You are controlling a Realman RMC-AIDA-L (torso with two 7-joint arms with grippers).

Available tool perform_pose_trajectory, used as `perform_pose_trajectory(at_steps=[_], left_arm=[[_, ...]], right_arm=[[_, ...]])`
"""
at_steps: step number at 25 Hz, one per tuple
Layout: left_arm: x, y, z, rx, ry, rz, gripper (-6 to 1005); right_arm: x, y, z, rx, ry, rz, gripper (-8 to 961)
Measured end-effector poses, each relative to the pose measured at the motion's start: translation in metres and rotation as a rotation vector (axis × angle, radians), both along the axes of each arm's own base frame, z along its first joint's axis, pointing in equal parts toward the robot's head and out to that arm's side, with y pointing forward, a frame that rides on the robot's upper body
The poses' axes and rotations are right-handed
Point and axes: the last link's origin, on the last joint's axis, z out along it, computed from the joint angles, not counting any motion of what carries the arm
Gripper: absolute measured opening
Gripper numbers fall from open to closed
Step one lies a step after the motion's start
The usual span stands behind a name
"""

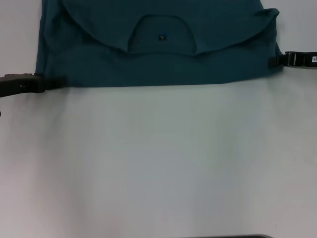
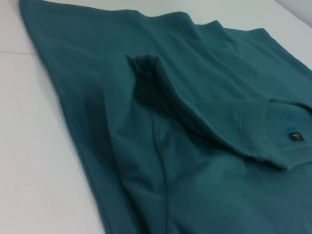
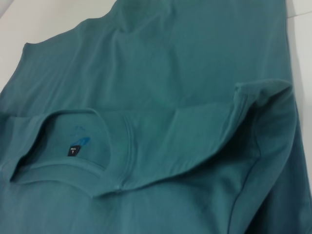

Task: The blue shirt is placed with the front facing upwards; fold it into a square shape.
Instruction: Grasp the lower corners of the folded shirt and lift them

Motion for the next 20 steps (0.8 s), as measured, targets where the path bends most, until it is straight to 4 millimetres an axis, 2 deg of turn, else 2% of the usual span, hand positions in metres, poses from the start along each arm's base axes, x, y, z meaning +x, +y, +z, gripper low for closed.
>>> perform_pose_trajectory(at_steps=[20], left_arm=[[-0.0026, 0.0037, 0.0029, 0.014, 0.015, 0.040, 670]], right_arm=[[-0.0007, -0.0001, -0.0002, -0.001, 0.005, 0.002, 37]])
